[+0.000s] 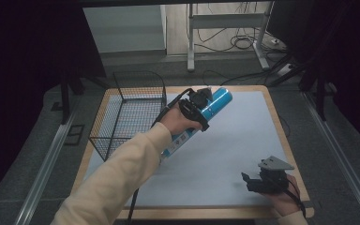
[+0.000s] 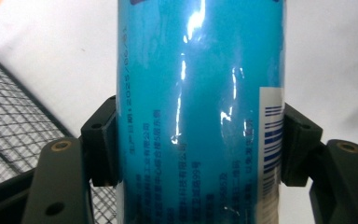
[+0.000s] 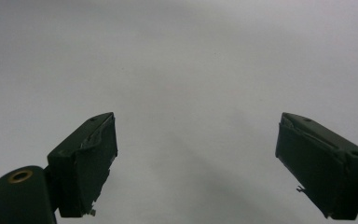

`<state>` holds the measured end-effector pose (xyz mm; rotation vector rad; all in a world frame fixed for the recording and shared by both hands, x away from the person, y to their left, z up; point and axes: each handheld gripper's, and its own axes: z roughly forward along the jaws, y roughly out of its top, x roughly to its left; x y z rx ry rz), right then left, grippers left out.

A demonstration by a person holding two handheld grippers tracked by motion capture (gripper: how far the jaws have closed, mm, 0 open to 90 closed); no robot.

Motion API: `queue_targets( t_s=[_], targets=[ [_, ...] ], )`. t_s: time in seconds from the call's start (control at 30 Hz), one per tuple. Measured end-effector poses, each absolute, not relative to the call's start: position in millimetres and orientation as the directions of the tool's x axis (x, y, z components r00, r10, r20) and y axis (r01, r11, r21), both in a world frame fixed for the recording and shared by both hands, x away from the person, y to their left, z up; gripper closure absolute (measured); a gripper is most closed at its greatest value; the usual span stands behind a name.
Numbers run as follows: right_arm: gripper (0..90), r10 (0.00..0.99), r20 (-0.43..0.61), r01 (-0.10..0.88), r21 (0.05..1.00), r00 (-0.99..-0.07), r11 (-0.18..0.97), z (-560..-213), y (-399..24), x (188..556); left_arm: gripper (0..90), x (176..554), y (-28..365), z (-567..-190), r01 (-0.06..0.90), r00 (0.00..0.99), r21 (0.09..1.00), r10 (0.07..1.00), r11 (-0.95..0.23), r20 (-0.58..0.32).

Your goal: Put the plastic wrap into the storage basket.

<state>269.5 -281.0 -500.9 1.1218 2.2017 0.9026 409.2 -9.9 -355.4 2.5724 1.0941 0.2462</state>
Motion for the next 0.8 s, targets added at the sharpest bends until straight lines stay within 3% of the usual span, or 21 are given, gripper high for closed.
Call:
queue_targets(
  t_s=[0.8],
  targets=[
    [13.0,0.837,-0.137,0.5,0.747,-0.529,0.438,-500.3,-282.4,268.7,31.1,435.8,4.1,-340.7,0.67,0.667,0.369,0.74,-0.644,0.08]
  ],
)
